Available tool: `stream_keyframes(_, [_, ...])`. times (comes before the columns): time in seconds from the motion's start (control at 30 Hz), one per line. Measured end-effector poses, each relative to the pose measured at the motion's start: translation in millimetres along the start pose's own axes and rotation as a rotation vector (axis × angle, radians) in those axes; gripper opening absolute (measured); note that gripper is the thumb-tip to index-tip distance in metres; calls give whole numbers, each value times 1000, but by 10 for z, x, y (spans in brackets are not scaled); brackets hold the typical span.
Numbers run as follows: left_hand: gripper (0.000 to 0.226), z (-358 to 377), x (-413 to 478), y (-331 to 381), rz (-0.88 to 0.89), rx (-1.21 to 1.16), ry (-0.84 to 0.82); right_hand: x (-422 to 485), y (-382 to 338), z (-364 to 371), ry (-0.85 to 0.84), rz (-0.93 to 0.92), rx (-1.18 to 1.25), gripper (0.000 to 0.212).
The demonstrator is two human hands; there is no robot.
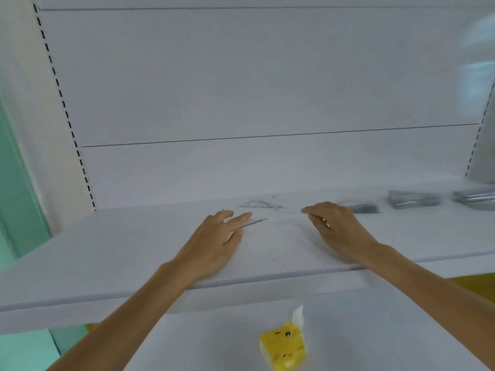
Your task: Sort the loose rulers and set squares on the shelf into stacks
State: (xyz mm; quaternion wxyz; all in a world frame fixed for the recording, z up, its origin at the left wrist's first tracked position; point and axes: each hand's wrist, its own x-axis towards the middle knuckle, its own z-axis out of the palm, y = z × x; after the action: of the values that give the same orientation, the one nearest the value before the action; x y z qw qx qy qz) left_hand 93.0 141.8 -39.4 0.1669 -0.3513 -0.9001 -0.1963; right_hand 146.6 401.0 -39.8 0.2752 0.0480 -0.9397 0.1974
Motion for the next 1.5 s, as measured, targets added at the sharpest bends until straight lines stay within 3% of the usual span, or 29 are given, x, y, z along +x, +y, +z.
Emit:
stream_keyframes(0.17, [43, 314, 418, 396, -6, -93, -38, 48, 690, -369, 63, 34, -81, 26])
stream_keyframes(0.5, [53, 698, 941, 910, -70, -211, -31, 321, 1557, -683, 5, 97, -47, 28])
stream_keyframes(0.67, [46, 792, 1019, 1051, -81, -205, 7, 543, 1630, -636, -22, 89, -13, 36])
stream_keyframes(0.83, [42, 862, 1029, 1059, -160, -223, 28, 526, 1765, -473, -389, 13, -266, 46])
stream_keyframes(1.03, [38, 873, 1148, 1102, -228, -252, 52, 485, 1805, -464, -392, -13, -313, 50])
stream_keyframes(1.2, [34, 878, 1359, 1180, -256, -296, 109, 256, 1793, -692, -228, -69, -170, 45])
stream_keyframes(1.33, [35, 930, 1601, 1328, -290, -326, 121, -88, 1702, -709, -336, -166, -124, 36])
stream_keyframes(1.5, [32, 1064, 1887, 1490, -249, -382, 206, -120, 1696, -714, -308, -174, -87, 32])
